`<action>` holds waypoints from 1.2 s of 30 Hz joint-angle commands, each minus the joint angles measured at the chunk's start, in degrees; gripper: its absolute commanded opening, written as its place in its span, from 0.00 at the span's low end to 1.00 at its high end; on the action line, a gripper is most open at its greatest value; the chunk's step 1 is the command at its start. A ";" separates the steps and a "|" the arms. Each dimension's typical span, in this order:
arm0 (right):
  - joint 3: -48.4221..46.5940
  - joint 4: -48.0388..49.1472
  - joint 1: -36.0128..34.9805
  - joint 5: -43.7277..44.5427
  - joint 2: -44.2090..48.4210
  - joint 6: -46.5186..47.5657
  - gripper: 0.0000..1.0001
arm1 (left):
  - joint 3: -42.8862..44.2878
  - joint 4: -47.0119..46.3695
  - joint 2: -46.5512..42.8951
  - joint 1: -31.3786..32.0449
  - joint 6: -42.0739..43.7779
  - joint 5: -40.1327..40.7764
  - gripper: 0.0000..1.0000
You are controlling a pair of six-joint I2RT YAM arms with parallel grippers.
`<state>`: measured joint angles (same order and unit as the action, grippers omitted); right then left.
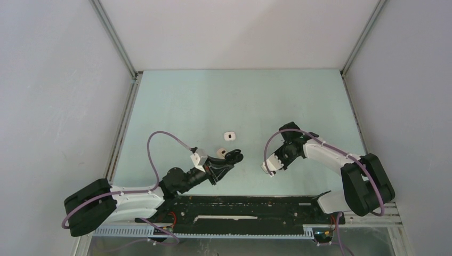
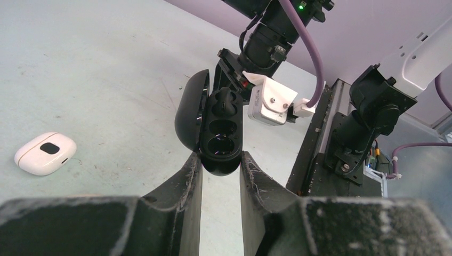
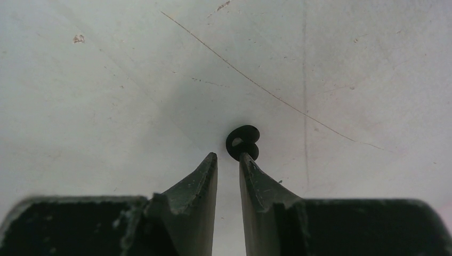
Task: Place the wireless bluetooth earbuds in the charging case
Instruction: Pick up the earbud from the center of the board.
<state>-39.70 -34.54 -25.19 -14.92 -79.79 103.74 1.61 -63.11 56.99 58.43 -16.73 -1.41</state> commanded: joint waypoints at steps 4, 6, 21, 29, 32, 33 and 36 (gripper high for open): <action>1.12 3.39 -0.73 1.18 -1.35 1.20 0.25 | 0.11 -4.14 0.34 -0.51 -0.85 1.23 0.00; 1.12 3.72 -0.82 1.29 -1.53 1.33 0.25 | 0.00 -4.21 0.41 -0.59 -0.93 1.23 0.00; 1.12 5.54 -1.23 2.39 -2.35 0.63 0.15 | -0.03 -5.39 2.16 -1.13 -1.45 1.23 0.00; -3.23 0.60 -2.19 0.54 -1.37 -7.75 0.01 | 1.29 -7.41 5.51 -1.22 -2.07 -0.39 0.00; -10.65 -6.58 -2.84 -1.44 -2.38 -15.58 0.00 | 2.15 -8.21 7.09 -1.22 -2.08 -1.29 0.00; -13.45 -9.42 -2.97 -2.41 -2.65 -18.24 0.00 | 2.51 -8.43 7.62 -1.22 -2.14 -1.59 0.00; -19.23 -16.64 -3.17 -6.22 -1.52 -25.66 0.00 | 3.31 -8.54 8.67 -1.25 -2.25 -2.56 0.00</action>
<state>-50.74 -40.40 -27.81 -15.44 -82.56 90.30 2.24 -67.26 64.64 57.56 -18.26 -2.24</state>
